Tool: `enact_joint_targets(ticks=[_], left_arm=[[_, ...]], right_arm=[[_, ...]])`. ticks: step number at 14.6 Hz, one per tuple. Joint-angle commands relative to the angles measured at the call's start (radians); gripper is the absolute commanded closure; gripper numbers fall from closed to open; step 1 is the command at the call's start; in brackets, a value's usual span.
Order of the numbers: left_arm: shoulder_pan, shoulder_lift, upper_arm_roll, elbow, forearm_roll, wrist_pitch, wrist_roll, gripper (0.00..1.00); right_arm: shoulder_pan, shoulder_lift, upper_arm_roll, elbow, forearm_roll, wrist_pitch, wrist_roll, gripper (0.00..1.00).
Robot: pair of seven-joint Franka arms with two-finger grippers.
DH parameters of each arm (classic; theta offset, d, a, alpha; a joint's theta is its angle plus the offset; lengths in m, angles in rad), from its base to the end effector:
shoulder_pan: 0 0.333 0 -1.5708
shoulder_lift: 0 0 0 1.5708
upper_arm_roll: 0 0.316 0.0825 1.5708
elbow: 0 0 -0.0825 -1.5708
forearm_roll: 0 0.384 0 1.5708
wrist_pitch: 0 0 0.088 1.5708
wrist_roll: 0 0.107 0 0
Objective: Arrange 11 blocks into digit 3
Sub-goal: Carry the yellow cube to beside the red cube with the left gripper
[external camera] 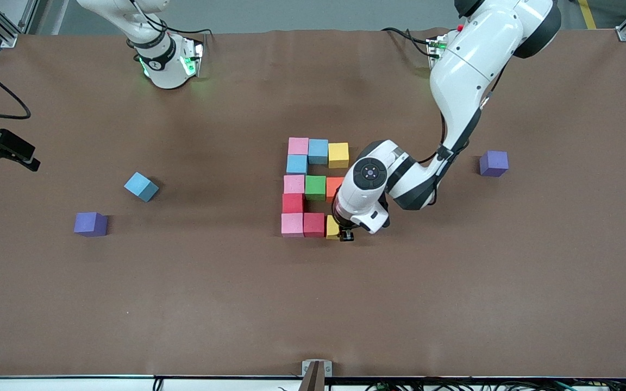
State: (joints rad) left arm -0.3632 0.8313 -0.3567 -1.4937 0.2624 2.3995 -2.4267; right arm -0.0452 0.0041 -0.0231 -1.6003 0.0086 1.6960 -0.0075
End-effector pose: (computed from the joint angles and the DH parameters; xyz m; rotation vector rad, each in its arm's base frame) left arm 0.5775 -0.4407 0.2095 2.0417 2.2080 -0.0986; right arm 0.5665 -0.0379 0.6197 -3.1318 0.0963 -0.1440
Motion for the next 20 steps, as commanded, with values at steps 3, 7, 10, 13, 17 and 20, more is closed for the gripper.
enact_joint_targets(ticks=[3,7,10,13,17,20], left_arm=[[-0.019,0.022,0.01,0.029,-0.02,-0.019,-0.023,0.73],[-0.019,0.026,0.01,0.035,-0.022,-0.017,-0.026,0.72],[-0.025,0.026,0.01,0.035,-0.022,-0.014,-0.026,0.72],[-0.025,0.026,0.01,0.035,-0.022,-0.014,-0.028,0.72],[-0.025,0.028,0.01,0.035,-0.02,-0.01,-0.025,0.69],[-0.023,0.026,0.01,0.035,-0.019,-0.01,-0.02,0.33]], right_arm=[[0.007,-0.016,-0.001,-0.021,-0.03,-0.004,-0.005,0.0],[0.007,-0.016,-0.001,-0.018,-0.03,-0.004,-0.003,0.0],[0.008,-0.016,-0.001,-0.01,-0.027,0.004,-0.003,0.0],[0.007,-0.016,-0.001,-0.009,-0.016,0.008,-0.003,0.0],[0.008,-0.016,-0.003,0.002,-0.019,0.004,-0.003,0.0],[0.01,-0.016,-0.001,0.003,-0.024,0.005,-0.003,0.0]])
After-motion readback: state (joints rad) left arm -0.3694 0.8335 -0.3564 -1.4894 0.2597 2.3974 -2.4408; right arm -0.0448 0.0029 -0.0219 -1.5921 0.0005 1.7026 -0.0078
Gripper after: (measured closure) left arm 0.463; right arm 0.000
